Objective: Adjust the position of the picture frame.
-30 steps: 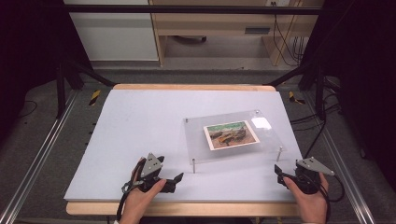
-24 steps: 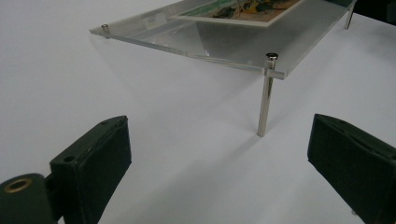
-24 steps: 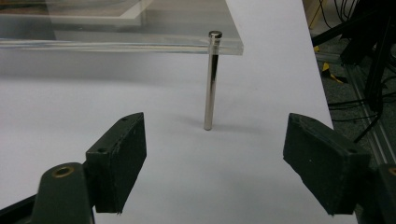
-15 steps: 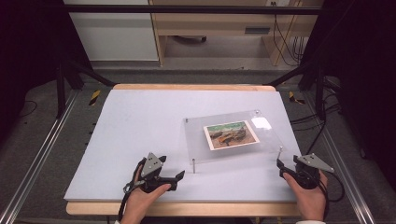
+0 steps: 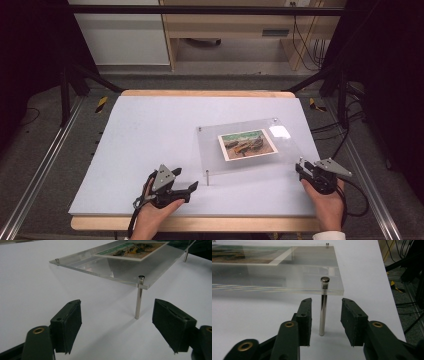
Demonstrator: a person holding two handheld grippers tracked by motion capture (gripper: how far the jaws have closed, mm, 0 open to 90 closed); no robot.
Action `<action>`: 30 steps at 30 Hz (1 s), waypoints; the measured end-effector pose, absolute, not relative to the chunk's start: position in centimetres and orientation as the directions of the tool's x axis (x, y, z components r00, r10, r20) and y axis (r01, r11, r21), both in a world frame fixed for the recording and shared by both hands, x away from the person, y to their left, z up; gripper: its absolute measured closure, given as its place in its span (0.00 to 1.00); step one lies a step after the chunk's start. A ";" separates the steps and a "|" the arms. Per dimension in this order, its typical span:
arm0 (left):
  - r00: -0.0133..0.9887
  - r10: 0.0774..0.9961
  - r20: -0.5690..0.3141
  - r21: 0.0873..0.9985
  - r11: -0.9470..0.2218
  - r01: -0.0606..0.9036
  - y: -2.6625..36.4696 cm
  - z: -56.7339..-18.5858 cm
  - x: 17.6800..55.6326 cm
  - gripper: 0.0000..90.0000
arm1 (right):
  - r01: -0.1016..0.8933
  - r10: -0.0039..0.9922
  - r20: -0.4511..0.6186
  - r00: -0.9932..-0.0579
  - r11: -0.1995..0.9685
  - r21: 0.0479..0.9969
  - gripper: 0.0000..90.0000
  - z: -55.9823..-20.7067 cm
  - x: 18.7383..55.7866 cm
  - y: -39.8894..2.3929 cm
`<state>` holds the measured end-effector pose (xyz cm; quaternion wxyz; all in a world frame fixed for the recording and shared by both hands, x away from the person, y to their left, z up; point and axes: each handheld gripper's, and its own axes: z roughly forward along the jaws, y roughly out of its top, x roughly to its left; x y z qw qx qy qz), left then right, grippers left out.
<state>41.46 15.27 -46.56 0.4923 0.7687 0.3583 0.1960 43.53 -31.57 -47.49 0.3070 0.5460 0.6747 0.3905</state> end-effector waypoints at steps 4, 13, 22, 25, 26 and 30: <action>0.673 0.738 -0.049 0.897 -0.264 0.354 15.0 -46.6 41.3 0.28 | 0.495 0.974 0.043 -0.223 0.075 0.866 0.77 -47.7 44.1 -32.0; 0.680 0.732 -0.042 0.894 -0.276 0.352 14.8 -46.6 41.2 0.33 | 0.470 0.961 0.063 -0.270 0.074 0.879 0.89 -48.0 45.3 -31.9; 0.675 0.737 -0.038 0.891 -0.280 0.357 15.0 -46.6 41.3 0.42 | 0.446 0.951 0.075 -0.299 0.070 0.892 0.94 -47.6 45.2 -32.1; 0.682 0.730 -0.034 0.887 -0.292 0.358 14.7 -46.7 41.3 0.44 | 0.435 0.950 0.086 -0.299 0.055 0.899 0.94 -47.0 45.0 -32.0; 0.684 0.729 -0.030 0.886 -0.298 0.357 14.5 -46.8 41.2 0.45 | 0.436 0.951 0.090 -0.297 0.051 0.899 0.94 -46.8 44.9 -31.9; 0.686 0.727 -0.029 0.888 -0.297 0.351 13.8 -47.0 41.4 0.49 | 0.435 0.949 0.114 -0.295 0.027 0.900 0.94 -46.3 44.7 -31.7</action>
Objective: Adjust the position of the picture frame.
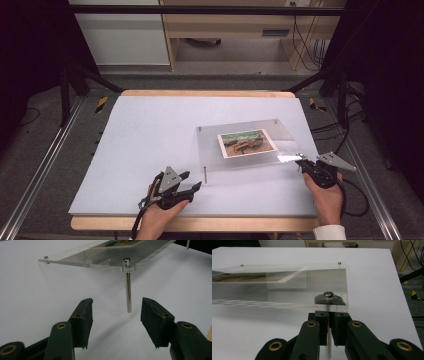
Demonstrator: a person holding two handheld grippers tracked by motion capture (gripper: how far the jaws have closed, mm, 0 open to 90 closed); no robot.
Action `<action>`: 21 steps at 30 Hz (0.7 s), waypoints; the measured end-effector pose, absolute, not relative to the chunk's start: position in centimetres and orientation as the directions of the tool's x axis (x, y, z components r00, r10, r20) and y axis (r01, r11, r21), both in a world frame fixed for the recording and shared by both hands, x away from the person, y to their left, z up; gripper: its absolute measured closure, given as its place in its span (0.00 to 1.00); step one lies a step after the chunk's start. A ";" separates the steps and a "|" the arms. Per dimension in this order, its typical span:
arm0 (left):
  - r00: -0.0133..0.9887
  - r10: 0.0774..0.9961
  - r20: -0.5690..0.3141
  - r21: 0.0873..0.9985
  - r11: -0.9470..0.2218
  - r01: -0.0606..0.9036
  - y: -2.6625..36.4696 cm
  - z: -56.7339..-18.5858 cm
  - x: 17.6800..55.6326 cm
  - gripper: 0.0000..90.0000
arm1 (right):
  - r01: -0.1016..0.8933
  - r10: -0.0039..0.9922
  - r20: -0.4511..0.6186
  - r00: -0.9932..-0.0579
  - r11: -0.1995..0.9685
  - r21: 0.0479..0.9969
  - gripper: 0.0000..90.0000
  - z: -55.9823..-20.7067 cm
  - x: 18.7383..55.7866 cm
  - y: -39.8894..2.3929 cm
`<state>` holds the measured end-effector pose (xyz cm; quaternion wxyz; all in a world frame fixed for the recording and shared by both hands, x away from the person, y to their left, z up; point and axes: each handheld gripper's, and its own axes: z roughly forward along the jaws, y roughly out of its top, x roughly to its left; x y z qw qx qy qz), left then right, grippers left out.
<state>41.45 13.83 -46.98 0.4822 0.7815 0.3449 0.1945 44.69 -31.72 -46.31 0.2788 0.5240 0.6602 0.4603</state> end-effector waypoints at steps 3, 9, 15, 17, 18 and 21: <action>0.677 0.734 -0.046 0.900 -0.264 0.347 12.9 -47.2 42.3 0.56 | 0.435 0.947 0.131 -0.292 0.010 0.900 0.94 -45.7 44.4 -31.5; 0.688 0.716 -0.124 0.922 -0.174 0.346 12.5 -47.2 43.0 0.75 | 0.438 0.947 0.130 -0.292 0.011 0.899 0.94 -45.4 44.1 -31.3; 0.674 0.715 -0.185 0.933 -0.087 0.349 11.7 -47.0 43.2 0.85 | 0.455 0.946 0.136 -0.295 0.014 0.890 0.94 -45.5 44.1 -31.3; 0.664 0.719 -0.207 0.931 -0.065 0.360 11.6 -47.1 43.4 0.88 | 0.452 0.946 0.129 -0.298 0.020 0.892 0.94 -45.5 44.1 -31.3; 0.656 0.721 -0.223 0.929 -0.047 0.367 11.6 -47.1 43.5 0.90 | 0.451 0.946 0.129 -0.298 0.021 0.892 0.94 -45.5 44.1 -31.3; 0.652 0.726 -0.219 0.929 -0.048 0.366 11.6 -47.0 43.5 0.93 | 0.453 0.946 0.128 -0.299 0.023 0.891 0.94 -45.6 44.1 -31.3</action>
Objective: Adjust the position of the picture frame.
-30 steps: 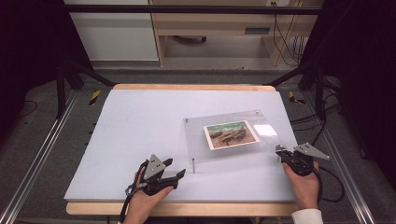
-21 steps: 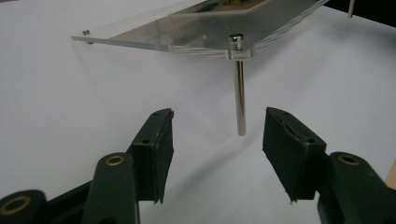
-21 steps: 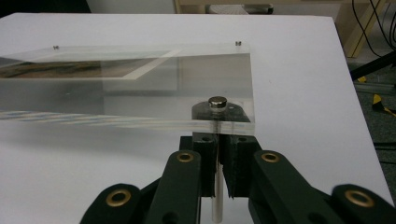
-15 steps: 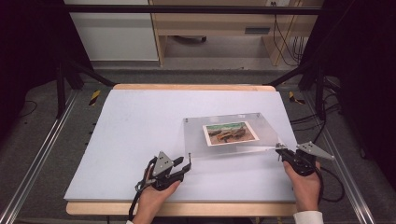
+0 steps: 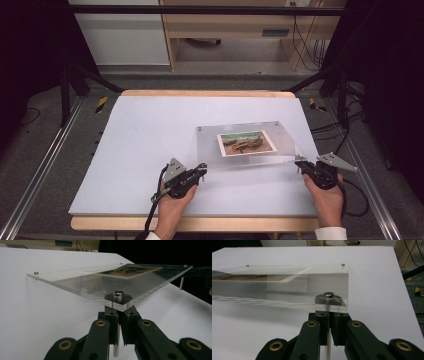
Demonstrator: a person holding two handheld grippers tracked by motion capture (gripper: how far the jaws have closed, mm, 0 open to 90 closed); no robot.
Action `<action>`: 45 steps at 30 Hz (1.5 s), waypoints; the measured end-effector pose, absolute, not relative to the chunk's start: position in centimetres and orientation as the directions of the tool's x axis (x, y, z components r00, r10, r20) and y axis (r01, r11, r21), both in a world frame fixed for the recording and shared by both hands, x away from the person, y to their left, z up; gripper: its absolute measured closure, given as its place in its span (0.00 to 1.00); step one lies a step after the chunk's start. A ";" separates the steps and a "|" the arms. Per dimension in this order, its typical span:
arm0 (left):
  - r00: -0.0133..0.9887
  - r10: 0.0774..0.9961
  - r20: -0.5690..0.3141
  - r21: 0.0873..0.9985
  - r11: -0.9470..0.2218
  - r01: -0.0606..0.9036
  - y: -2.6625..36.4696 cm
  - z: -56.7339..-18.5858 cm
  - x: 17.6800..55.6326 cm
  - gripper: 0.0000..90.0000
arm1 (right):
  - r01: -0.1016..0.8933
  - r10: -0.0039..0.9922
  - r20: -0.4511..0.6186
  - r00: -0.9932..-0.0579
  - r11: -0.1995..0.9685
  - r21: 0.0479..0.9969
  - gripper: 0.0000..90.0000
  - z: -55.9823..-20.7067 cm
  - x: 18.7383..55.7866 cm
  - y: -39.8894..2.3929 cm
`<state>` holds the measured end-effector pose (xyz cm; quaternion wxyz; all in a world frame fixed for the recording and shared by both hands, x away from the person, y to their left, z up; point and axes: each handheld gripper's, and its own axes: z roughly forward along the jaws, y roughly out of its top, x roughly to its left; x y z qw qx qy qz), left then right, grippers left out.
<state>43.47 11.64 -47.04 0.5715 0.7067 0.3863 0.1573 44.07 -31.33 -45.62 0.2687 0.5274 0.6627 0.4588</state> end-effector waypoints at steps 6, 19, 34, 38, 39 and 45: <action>0.646 0.728 -0.228 0.920 -0.057 0.389 11.6 -46.7 43.6 0.94 | 0.448 0.939 0.150 -0.309 0.004 0.894 0.93 -45.9 44.1 -31.6; 0.638 0.738 -0.218 0.909 -0.085 0.408 11.5 -46.3 43.5 0.94 | 0.439 0.933 0.130 -0.335 0.033 0.898 0.90 -46.2 45.2 -31.6; 0.638 0.746 -0.191 0.904 -0.119 0.410 11.0 -46.1 44.0 0.92 | 0.432 0.934 0.119 -0.338 0.042 0.901 0.94 -46.0 45.2 -31.3; 0.641 0.746 -0.182 0.905 -0.127 0.405 10.6 -46.4 44.1 0.90 | 0.438 0.933 0.119 -0.339 0.044 0.898 0.94 -46.1 45.2 -31.3; 0.641 0.746 -0.182 0.905 -0.127 0.405 10.6 -46.4 44.1 0.91 | 0.438 0.933 0.119 -0.339 0.044 0.898 0.94 -46.1 45.2 -31.3; 0.640 0.744 -0.191 0.906 -0.116 0.406 10.6 -46.5 44.3 0.93 | 0.437 0.932 0.122 -0.340 0.042 0.898 0.94 -46.2 45.2 -31.4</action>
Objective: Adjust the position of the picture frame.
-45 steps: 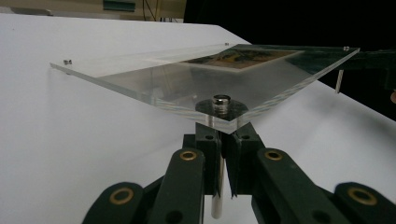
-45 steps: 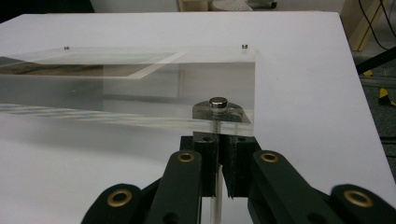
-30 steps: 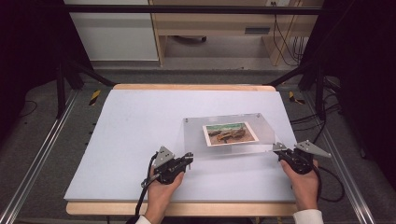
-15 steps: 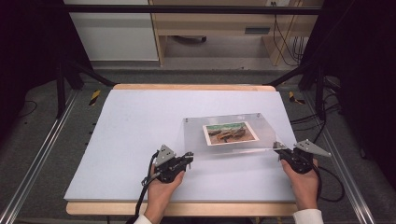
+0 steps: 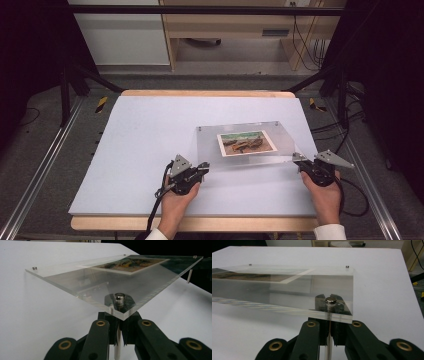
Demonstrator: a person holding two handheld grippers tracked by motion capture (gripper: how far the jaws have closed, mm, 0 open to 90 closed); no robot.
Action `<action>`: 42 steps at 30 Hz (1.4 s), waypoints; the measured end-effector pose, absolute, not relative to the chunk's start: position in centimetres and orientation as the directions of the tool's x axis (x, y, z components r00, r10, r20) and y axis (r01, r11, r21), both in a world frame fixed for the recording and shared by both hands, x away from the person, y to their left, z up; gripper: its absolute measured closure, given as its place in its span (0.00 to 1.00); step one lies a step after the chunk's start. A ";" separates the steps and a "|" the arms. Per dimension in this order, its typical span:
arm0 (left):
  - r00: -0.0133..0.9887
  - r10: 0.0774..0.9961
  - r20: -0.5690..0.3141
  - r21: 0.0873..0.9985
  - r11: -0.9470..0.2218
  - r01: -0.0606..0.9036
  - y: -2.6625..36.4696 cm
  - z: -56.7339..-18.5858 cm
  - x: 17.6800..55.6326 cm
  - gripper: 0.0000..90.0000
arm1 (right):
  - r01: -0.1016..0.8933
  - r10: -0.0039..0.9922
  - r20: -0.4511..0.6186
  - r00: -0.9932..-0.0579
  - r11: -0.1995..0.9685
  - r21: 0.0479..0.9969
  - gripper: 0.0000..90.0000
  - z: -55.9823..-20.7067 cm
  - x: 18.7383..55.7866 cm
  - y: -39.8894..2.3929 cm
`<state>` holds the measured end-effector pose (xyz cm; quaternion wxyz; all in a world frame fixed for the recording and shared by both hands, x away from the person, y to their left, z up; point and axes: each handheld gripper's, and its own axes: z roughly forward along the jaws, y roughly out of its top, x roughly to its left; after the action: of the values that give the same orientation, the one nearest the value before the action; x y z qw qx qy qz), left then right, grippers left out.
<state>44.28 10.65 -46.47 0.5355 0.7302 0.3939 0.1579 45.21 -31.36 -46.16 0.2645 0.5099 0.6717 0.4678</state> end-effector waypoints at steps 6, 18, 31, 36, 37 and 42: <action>0.630 0.746 -0.214 0.906 -0.090 0.414 10.6 -46.6 44.4 0.92 | 0.437 0.932 0.125 -0.341 0.040 0.898 0.94 -46.2 45.2 -31.4; 0.633 0.745 -0.211 0.910 -0.087 0.405 11.1 -45.4 44.8 0.93 | 0.419 0.936 0.141 -0.322 0.007 0.908 0.94 -45.5 44.9 -30.8; 0.631 0.760 -0.160 0.932 -0.095 0.350 16.9 -42.3 45.4 0.92 | 0.402 0.943 0.106 -0.315 0.032 0.915 0.94 -42.7 44.3 -25.0; 0.629 0.763 -0.149 0.936 -0.097 0.339 18.8 -42.1 46.3 0.92 | 0.390 0.945 0.098 -0.313 0.034 0.920 0.94 -42.4 45.0 -23.0; 0.632 0.761 -0.146 0.937 -0.099 0.335 19.6 -42.0 46.8 0.92 | 0.391 0.945 0.099 -0.312 0.033 0.920 0.94 -42.3 45.6 -22.2; 0.639 0.756 -0.146 0.940 -0.095 0.327 20.7 -42.1 47.7 0.92 | 0.391 0.949 0.092 -0.300 0.035 0.920 0.94 -42.1 46.5 -20.7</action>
<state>47.67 20.69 -42.08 0.5559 0.7143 0.3789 0.1929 46.47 -20.75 -42.07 0.2970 0.5116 0.6552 0.4699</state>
